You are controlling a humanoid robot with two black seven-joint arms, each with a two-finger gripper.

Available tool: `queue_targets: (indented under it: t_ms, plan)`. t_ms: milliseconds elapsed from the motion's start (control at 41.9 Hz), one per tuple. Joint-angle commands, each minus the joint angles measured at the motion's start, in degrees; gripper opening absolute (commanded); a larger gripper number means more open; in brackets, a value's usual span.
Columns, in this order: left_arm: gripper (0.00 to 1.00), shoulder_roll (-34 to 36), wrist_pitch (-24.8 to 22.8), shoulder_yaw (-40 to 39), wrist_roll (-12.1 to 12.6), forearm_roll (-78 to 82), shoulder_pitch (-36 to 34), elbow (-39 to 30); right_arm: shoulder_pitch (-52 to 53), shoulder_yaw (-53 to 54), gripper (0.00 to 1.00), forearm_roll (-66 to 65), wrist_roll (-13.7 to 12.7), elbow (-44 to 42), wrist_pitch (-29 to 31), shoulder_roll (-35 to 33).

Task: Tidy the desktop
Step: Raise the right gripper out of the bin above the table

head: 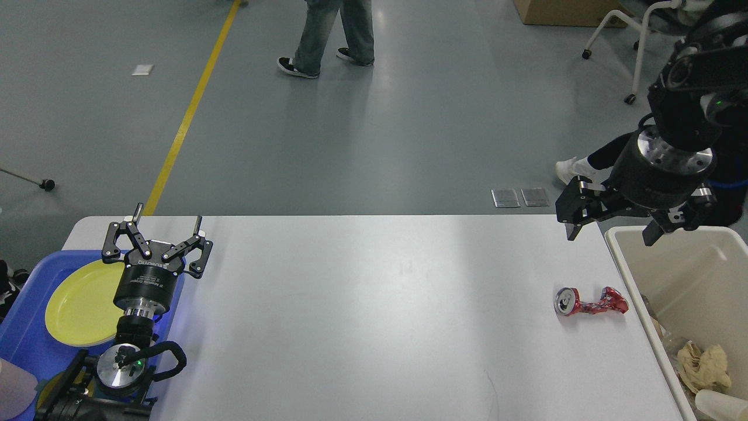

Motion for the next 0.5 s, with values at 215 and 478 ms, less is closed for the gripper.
queue_targets:
  t_ms: [215,478]
  plan:
    - [0.96,0.01,0.0,0.0,0.0,0.0,0.0,0.0,6.99,3.64,1.0,0.45,0.23,6.85,-0.92,3.39]
    - [0.96,0.01,0.0,0.0,0.0,0.0,0.0,0.0,4.62,2.76,1.0,1.84,0.4,5.8,-1.35,1.72]
